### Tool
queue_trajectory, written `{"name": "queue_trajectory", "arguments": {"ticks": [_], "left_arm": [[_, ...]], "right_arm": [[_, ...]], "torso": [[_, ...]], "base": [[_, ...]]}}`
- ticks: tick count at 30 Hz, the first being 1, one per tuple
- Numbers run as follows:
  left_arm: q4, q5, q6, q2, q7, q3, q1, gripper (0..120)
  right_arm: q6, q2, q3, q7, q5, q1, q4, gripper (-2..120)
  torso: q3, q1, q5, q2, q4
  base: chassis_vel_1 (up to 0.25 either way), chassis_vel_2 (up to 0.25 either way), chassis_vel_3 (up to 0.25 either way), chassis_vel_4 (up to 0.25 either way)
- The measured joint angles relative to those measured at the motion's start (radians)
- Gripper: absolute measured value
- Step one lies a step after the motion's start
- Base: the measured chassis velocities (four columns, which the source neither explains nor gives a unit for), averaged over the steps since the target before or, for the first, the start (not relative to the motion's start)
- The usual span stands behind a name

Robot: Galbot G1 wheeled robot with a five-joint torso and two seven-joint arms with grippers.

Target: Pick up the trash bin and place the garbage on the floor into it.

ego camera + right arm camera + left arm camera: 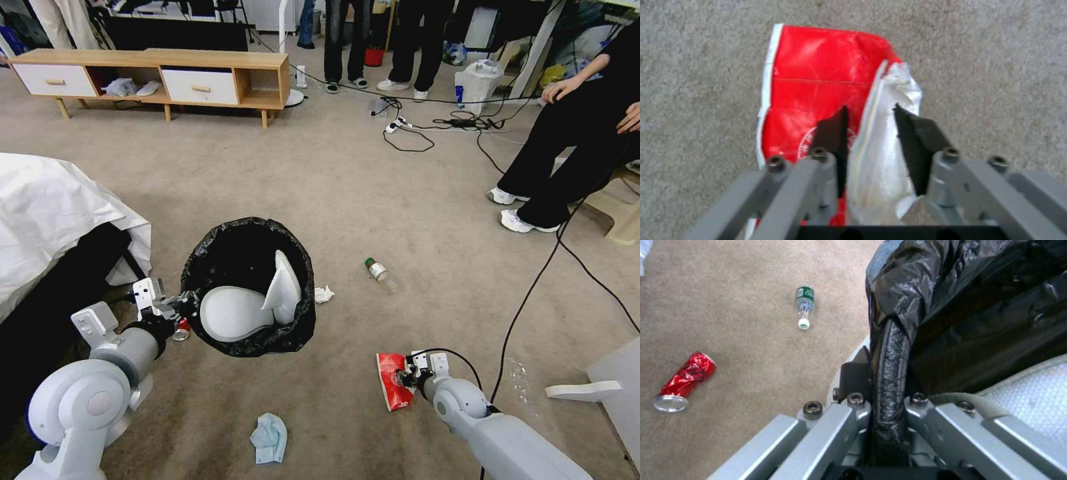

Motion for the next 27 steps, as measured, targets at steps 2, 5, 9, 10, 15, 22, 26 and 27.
{"name": "queue_trajectory", "arguments": {"ticks": [2, 5, 9, 10, 15, 22, 26, 27], "left_arm": [[0.0, 0.0, 0.0, 0.0, 0.0, 0.0, 0.0, 2], [0.0, 0.001, 0.0, 0.0, 0.0, 0.0, 0.0, 2], [0.0, 0.002, 0.0, 0.001, -0.001, 0.002, -0.001, 2], [0.0, 0.002, 0.0, 0.001, -0.001, 0.002, -0.001, 2], [0.0, 0.003, 0.0, -0.003, -0.001, 0.005, -0.003, 2], [-0.004, 0.003, 0.0, -0.001, -0.001, 0.003, 0.001, 2], [-0.004, 0.001, 0.0, 0.002, -0.001, 0.001, 0.003, 2], [-0.004, -0.001, 0.0, 0.004, -0.001, 0.0, 0.005, 2]], "right_arm": [[0.001, -0.001, 0.001, 0.0, 0.0, -0.001, 0.0, 19], [0.004, -0.002, 0.003, 0.0, -0.003, -0.003, 0.001, 8], [0.008, -0.008, 0.009, 0.0, -0.006, -0.006, 0.011, 0], [0.008, -0.008, 0.009, 0.0, -0.006, -0.006, 0.011, 0], [0.013, -0.012, 0.019, 0.002, -0.005, -0.008, 0.015, 0], [0.023, -0.013, 0.037, 0.002, -0.009, -0.02, 0.022, 0], [0.036, -0.02, 0.06, 0.004, -0.018, -0.033, 0.041, 0], [0.041, -0.03, 0.079, 0.009, -0.021, -0.043, 0.062, 0]], "torso": [[0.0, 0.0, 0.0, 0.0, 0.0], [0.0, 0.0, -0.0001, 0.0, -0.0001], [0.0, 0.0, -0.0001, 0.0, -0.0001], [0.0, 0.0, -0.0001, 0.0, -0.0001], [0.0, 0.0, -0.0001, 0.0, -0.0001], [0.0, 0.0, 0.0, 0.0, 0.0], [0.0, 0.0, 0.0002, 0.0, 0.0], [0.0, 0.0, 0.0001, 0.0, 0.0]], "base": [[0.0, 0.0, 0.0, 0.0], [0.0, 0.0, 0.0, 0.0], [0.0, 0.0, 0.0, 0.0], [0.0, 0.0, 0.0, 0.0], [0.0, 0.0, 0.0, 0.0], [0.0, 0.0, 0.0, 0.0], [0.0, 0.0, 0.0, 0.0], [0.0, 0.0, 0.0, 0.0]]}}
